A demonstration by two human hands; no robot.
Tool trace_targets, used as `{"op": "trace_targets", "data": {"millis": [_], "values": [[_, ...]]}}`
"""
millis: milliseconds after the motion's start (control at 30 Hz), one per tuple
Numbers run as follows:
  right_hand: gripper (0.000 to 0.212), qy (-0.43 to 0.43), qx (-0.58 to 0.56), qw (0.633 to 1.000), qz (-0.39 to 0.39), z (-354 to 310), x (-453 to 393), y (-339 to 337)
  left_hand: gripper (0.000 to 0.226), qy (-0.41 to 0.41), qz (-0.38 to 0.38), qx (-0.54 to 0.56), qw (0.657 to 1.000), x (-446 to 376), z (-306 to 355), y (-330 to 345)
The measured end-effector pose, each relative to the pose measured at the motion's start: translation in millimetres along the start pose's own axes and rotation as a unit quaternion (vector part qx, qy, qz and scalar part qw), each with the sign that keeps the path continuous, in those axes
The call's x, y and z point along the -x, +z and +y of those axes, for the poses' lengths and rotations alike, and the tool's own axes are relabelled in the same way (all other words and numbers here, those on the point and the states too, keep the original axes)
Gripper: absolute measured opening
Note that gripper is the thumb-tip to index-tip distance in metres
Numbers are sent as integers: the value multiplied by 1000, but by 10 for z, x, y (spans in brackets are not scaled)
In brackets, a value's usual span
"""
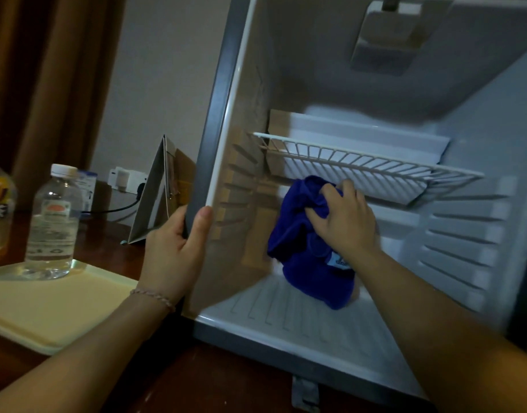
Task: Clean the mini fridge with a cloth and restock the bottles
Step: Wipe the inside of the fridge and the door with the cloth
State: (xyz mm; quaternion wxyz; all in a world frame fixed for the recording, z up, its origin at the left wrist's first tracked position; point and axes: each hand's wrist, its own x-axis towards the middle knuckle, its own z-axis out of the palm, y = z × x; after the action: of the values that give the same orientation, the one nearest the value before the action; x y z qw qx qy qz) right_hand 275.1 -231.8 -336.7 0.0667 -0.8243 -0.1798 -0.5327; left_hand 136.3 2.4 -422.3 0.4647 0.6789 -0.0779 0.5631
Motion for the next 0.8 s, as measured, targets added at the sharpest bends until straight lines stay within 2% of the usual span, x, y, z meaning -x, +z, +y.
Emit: {"op": "trace_targets", "data": {"millis": [133,333,467,567,667,800], "values": [[42,40,-4,999,-17,127,46,-115,32,-4,8,-10,1000,0,13,-9],[46,77,7,997,8,357,182,-199,23,-31,-2,0,1000,16,29,-17],[65,77,29,997,-3,355,197,-227,40,-23,12,-8,1000,17,31,-7],[75,65,36,997,-17,303,188,-237,38,-14,23,-11,1000,11,51,7],[67,56,36,997,-37,318,180,-236,27,-12,19,-17,1000,18,55,12],[54,65,-5,997,-37,343,147,-262,40,-24,18,-11,999,23,66,15]]}}
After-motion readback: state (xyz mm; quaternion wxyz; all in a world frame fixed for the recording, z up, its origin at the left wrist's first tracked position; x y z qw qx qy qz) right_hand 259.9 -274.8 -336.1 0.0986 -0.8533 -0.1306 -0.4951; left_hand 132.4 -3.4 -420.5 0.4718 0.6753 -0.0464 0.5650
